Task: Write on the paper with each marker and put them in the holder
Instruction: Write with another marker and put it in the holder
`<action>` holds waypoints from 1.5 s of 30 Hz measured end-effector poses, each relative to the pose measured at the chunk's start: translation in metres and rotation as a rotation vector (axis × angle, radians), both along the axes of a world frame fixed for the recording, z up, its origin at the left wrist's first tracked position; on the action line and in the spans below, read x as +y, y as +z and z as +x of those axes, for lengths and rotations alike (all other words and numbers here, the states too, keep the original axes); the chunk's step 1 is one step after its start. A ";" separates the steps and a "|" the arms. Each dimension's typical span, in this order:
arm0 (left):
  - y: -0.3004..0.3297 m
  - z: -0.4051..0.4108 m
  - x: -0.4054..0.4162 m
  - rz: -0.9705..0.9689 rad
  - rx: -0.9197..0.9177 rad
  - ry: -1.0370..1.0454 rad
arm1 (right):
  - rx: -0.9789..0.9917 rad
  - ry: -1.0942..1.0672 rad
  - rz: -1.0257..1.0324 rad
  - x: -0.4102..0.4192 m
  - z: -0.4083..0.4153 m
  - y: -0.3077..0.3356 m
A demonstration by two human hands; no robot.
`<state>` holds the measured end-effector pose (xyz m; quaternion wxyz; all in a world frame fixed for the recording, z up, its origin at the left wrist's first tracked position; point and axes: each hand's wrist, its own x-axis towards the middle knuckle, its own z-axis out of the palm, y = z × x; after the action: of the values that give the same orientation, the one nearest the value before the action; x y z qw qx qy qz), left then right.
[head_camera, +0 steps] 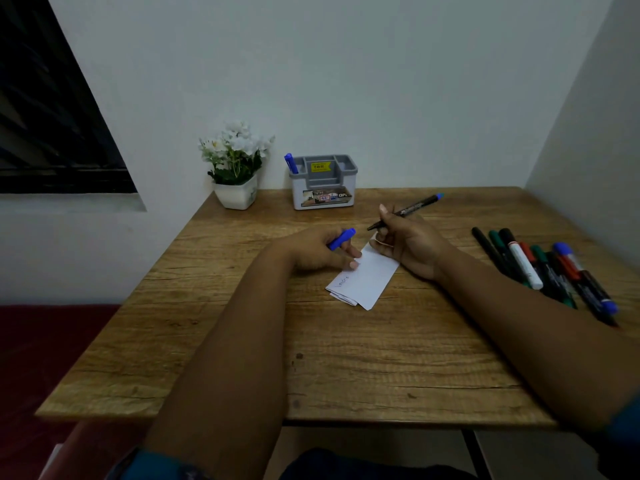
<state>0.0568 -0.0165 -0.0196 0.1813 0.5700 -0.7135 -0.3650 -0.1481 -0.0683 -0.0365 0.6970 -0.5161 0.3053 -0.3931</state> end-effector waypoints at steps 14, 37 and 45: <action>0.005 -0.007 0.000 -0.011 -0.032 0.034 | -0.117 0.005 0.069 -0.002 0.001 -0.002; -0.016 -0.030 -0.012 -0.471 -0.189 0.167 | 0.172 -0.060 -0.187 0.001 0.007 -0.006; -0.013 -0.034 -0.008 -0.481 -0.117 0.148 | 0.121 -0.045 -0.095 -0.005 0.004 -0.004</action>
<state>0.0231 -0.0250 -0.0323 0.2962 0.5813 -0.7454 -0.1368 -0.1442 -0.0731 -0.0408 0.6431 -0.5642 0.3395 -0.3909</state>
